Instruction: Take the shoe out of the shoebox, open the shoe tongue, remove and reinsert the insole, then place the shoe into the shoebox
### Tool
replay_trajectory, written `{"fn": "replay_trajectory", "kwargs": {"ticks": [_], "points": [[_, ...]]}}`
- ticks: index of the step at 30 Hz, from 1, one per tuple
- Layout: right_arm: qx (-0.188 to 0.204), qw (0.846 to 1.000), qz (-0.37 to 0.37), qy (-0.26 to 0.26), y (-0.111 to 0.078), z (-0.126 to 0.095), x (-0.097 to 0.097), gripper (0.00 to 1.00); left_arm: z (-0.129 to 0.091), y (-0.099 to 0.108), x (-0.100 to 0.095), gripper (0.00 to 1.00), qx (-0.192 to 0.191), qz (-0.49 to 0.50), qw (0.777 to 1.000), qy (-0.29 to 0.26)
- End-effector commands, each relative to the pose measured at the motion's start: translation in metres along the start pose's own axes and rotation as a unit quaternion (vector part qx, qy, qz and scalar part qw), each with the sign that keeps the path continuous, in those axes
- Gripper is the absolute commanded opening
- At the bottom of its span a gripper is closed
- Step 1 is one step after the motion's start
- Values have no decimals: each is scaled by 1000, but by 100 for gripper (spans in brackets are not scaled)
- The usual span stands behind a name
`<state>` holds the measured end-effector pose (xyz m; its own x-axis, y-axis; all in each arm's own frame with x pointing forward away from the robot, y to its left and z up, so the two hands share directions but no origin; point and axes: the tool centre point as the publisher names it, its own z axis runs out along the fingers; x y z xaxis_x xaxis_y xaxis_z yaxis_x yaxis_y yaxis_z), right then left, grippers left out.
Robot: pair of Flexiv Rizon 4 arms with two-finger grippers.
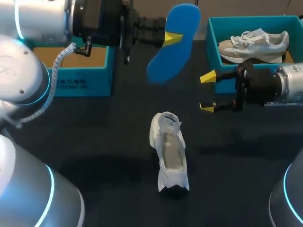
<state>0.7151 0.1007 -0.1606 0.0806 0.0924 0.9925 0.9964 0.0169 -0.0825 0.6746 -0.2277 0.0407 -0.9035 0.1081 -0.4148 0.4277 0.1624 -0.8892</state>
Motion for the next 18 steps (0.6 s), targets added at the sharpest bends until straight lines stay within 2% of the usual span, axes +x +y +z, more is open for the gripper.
{"fn": "replay_trajectory", "kwargs": {"ticks": [1,2,6,18], "points": [[-1,1000,0,-1,0,1,0,100,0,25,0,0,78,83,994,5],[-1,1000,0,-1,0,1,0,100,1,29,0,0,77,101,992,-3],[-1,1000,0,-1,0,1,0,100,0,35,1,0,139,187,972,5],[-1,1000,0,-1,0,1,0,100,0,35,1,0,139,187,972,5]]}}
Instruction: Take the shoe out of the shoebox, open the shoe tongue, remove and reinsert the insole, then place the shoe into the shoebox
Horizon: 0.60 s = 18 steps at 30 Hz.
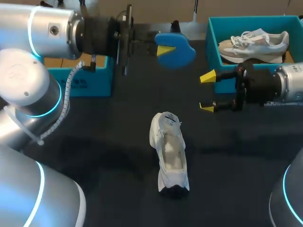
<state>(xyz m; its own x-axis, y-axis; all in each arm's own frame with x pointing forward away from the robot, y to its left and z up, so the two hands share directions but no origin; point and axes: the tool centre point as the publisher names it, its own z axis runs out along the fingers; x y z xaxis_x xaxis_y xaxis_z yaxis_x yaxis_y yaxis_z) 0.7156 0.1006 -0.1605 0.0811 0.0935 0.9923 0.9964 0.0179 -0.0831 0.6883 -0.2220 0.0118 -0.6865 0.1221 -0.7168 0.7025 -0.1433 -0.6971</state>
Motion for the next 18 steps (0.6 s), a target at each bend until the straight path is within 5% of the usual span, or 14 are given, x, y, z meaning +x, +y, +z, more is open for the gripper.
{"fn": "replay_trajectory", "kwargs": {"ticks": [1,9,18], "points": [[-1,1000,0,-1,-1,1,0,100,0,2,2,0,9,2,1000,-2],[-29,999,-15,41,2,-5,8,100,-6,7,0,0,56,150,987,19],[-45,997,-25,62,10,-5,19,100,-10,17,8,0,50,261,960,85]]}}
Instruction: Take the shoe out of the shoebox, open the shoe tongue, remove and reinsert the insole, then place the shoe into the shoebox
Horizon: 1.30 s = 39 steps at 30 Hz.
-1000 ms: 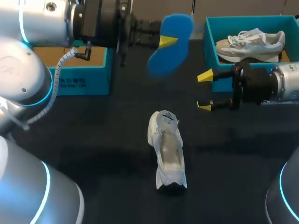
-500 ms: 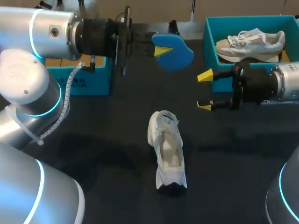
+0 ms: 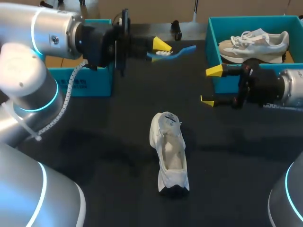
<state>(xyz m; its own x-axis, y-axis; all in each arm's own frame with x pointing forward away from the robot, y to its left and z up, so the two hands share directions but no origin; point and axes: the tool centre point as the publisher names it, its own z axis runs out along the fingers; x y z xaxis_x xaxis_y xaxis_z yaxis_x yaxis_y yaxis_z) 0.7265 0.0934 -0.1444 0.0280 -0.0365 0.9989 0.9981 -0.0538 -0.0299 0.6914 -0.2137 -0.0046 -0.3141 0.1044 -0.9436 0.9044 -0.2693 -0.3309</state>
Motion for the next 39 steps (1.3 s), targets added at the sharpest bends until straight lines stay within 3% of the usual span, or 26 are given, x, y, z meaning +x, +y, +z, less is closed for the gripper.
{"fn": "replay_trajectory", "kwargs": {"ticks": [1,11,14,18,23,28,39], "points": [[-8,1000,0,-4,1,4,2,100,-2,6,-1,0,21,47,998,47],[-8,1000,0,-4,1,4,2,100,-2,6,-1,0,21,47,998,47],[-8,1000,0,-4,1,4,2,100,1,13,11,0,1,99,992,80],[-8,1000,0,-4,1,4,2,100,-4,17,24,0,-5,171,982,80],[-8,1000,0,-4,1,4,2,100,-7,14,35,0,18,230,970,79],[-8,1000,0,-4,1,4,2,100,-4,13,52,0,17,263,956,132],[-8,1000,0,-4,1,4,2,100,-4,13,52,0,17,263,956,132]]}}
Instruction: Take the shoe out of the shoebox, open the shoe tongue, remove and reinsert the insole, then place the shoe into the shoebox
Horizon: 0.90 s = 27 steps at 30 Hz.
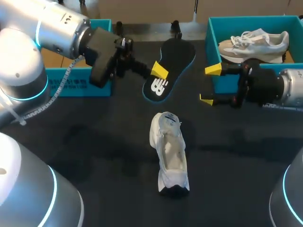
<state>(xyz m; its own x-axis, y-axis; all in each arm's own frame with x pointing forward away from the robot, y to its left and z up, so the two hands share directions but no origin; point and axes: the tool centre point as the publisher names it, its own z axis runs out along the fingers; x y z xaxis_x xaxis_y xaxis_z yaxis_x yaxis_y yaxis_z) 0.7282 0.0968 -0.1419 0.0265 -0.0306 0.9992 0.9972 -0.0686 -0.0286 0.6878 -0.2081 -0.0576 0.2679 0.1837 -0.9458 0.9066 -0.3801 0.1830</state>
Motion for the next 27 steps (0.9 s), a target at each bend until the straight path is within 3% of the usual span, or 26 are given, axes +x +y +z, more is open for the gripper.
{"fn": "replay_trajectory", "kwargs": {"ticks": [1,12,27], "points": [[-1,1000,0,-1,-1,0,0,100,0,0,0,0,0,1,1000,0],[-1,1000,0,-1,-1,0,0,100,11,0,26,0,-31,51,998,-20],[-5,1000,-6,-1,6,1,6,100,14,-1,37,0,-63,23,998,-22]]}}
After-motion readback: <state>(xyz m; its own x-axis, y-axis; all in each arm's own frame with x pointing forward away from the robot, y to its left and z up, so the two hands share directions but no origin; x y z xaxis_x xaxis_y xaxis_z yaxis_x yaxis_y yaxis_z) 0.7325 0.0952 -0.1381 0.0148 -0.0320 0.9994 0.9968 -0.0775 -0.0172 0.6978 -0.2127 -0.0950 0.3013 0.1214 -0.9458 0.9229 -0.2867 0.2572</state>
